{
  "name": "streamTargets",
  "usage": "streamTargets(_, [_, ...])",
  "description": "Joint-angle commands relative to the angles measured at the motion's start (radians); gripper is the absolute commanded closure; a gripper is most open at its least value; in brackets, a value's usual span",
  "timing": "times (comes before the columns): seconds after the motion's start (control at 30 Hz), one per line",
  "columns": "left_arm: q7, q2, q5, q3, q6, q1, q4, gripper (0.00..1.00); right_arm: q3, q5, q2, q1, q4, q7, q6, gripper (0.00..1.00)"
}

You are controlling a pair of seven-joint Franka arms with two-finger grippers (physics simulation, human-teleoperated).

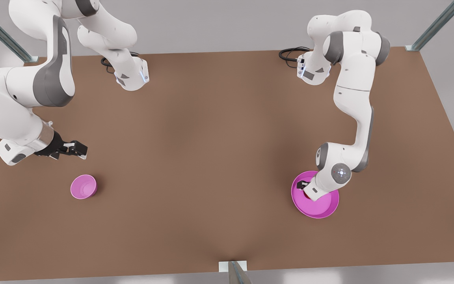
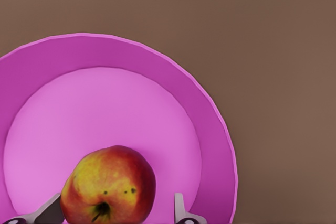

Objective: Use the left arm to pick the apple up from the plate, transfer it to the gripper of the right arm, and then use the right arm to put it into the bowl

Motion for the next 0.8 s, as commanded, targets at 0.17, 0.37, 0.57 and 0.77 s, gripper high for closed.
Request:
streamTargets(0.17, [-0.020, 0.005, 0.002, 0.000, 0.012, -0.002, 0.000, 0.00, 0.000, 0.001, -0.001, 0.000, 0.000, -0.003, 0.000, 0.00])
streamTargets(0.37, [-0.020, 0.013, 0.003, 0.000, 0.012, 0.000, 0.001, 0.10, 0.000, 0.001, -0.001, 0.000, 0.000, -0.003, 0.000, 0.00])
streamTargets(0.57, [-0.020, 0.020, 0.005, 0.000, 0.026, -0.002, 0.005, 0.09, 0.000, 0.001, 0.000, -0.001, 0.000, -0.003, 0.000, 0.00])
streamTargets(0.77, [-0.026, 0.025, 0.005, 0.000, 0.034, -0.002, 0.006, 0.16, -0.001, 0.002, 0.000, -0.001, 0.000, -0.003, 0.000, 0.00])
